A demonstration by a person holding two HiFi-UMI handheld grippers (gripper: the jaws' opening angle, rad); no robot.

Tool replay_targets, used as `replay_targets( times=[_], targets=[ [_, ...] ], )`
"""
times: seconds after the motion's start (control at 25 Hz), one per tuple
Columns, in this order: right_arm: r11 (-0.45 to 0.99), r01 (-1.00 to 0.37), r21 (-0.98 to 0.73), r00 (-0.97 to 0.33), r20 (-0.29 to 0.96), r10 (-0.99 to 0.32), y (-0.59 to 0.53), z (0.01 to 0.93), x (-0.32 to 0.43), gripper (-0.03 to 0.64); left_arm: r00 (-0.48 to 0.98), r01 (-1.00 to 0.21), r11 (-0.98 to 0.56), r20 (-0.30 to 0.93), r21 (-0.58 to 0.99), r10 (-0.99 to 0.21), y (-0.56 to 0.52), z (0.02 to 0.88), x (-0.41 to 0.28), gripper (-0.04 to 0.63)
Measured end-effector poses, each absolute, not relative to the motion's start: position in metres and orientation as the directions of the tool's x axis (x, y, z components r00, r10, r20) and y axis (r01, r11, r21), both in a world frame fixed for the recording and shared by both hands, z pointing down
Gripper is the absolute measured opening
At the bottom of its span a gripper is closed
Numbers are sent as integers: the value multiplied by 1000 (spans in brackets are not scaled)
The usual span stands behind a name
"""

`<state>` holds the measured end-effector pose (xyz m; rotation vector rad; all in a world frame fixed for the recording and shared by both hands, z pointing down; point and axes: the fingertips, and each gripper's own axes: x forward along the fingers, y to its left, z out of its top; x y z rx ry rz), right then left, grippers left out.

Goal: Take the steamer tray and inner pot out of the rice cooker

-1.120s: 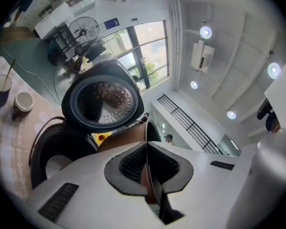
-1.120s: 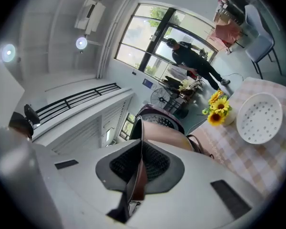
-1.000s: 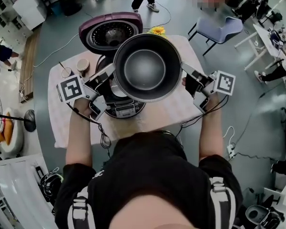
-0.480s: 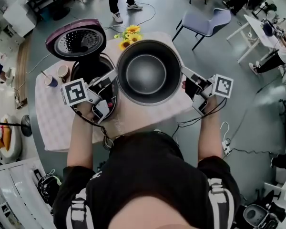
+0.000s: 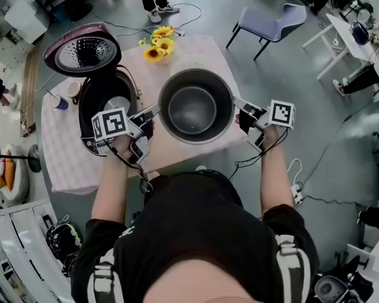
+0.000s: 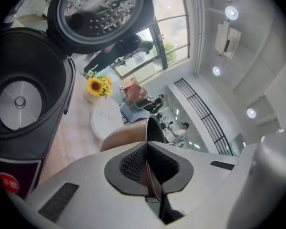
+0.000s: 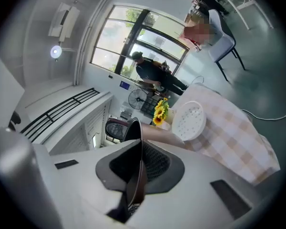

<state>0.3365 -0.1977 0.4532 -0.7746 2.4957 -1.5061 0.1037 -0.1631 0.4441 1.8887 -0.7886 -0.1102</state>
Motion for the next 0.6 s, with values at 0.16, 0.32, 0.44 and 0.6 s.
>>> replay_targets(
  times=[0.16,0.32,0.44,0.6],
  targets=[
    [310,-411,-857,-853,243,-461,-196,502,357,9,750,-501,-156,338,851,-568,-154,482,119,6],
    [209,-481,-851,-827,363,-429,-191,549,366,9,712,-551,-80,418,831,-564,-145,524,125,6],
    [179,-479,-859,-839,388,-381,-182,565,358,11,679,-587,-26,474,809,-560,-138,552,123,6],
    [169,-519,-838,-830,447,-334,-178,590,356,11,656,-611,6,511,791,-556,-131,575,125,6]
  ],
)
